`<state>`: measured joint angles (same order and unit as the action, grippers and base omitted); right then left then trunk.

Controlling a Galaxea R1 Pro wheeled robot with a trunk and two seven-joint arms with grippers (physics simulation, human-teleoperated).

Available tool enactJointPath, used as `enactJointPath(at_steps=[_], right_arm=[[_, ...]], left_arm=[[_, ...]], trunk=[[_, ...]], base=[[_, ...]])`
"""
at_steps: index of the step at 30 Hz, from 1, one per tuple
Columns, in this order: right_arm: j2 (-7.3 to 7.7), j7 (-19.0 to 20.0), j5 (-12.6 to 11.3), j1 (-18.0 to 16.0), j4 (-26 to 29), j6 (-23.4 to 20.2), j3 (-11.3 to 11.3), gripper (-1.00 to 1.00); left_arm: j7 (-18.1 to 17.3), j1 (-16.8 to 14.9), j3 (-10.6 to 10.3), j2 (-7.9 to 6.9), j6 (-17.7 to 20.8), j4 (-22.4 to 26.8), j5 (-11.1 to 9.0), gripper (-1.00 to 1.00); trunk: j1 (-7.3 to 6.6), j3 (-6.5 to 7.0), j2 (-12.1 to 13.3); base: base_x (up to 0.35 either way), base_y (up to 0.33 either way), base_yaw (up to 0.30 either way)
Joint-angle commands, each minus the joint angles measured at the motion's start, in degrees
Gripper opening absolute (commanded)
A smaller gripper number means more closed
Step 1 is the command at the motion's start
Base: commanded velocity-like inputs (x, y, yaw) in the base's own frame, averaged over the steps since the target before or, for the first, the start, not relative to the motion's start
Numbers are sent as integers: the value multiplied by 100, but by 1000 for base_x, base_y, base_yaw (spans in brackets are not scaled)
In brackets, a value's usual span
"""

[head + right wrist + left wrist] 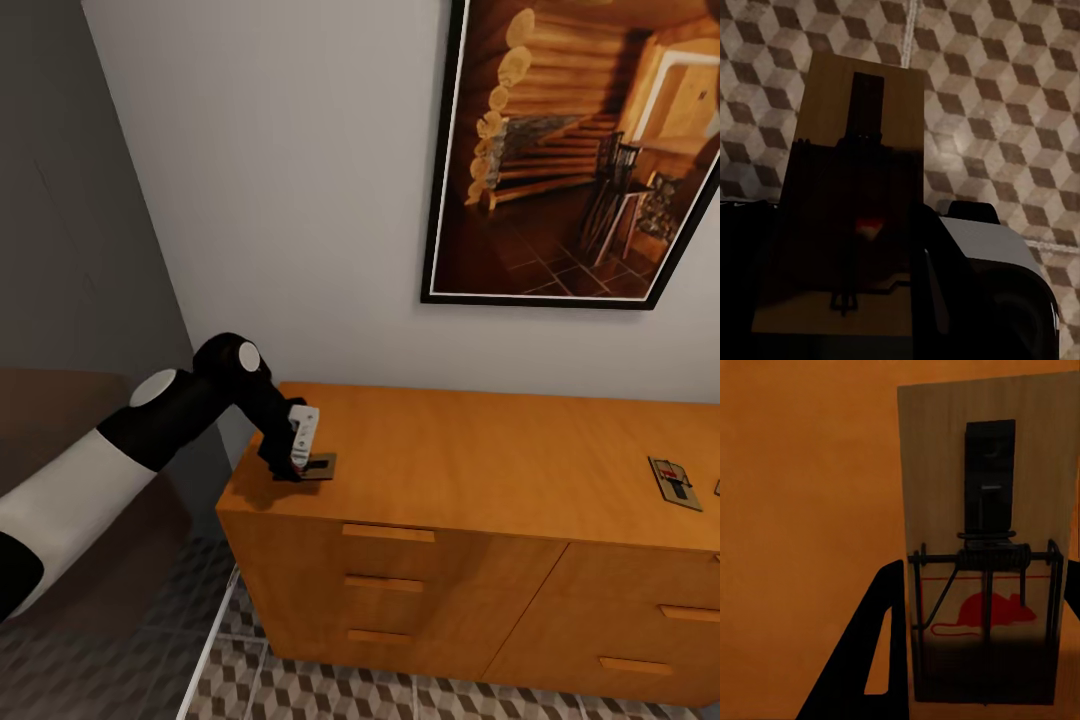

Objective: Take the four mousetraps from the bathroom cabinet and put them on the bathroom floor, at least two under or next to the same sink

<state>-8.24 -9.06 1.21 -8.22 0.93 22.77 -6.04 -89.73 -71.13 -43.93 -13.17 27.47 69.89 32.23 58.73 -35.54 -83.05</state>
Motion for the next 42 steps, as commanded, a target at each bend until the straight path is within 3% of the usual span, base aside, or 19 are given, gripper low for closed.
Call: enactJointPath(at_steps=[1, 13, 30, 42], right_arm=[[-2, -43, 11, -4, -5, 8, -46, -100], [-2, -43, 11, -4, -5, 8, -46, -100], [39, -44, 19, -4, -1, 57, -46, -100], [42, -52, 19, -4, 3, 31, -46, -100]], left_arm=[[-27, -6, -8, -3, 46, 36, 29, -100], [-27, -6, -18, -10, 57, 154, 31, -100], [-27, -6, -28, -29, 57, 156, 38, -100], [-27, -6, -45, -71, 57, 162, 38, -100]], trunk=[[0, -6, -3], [0, -6, -3], [0, -6, -3], [0, -6, -3]], base=[[0, 0, 0], [0, -23, 0], [-4, -290, 0], [-176, -270, 0]])
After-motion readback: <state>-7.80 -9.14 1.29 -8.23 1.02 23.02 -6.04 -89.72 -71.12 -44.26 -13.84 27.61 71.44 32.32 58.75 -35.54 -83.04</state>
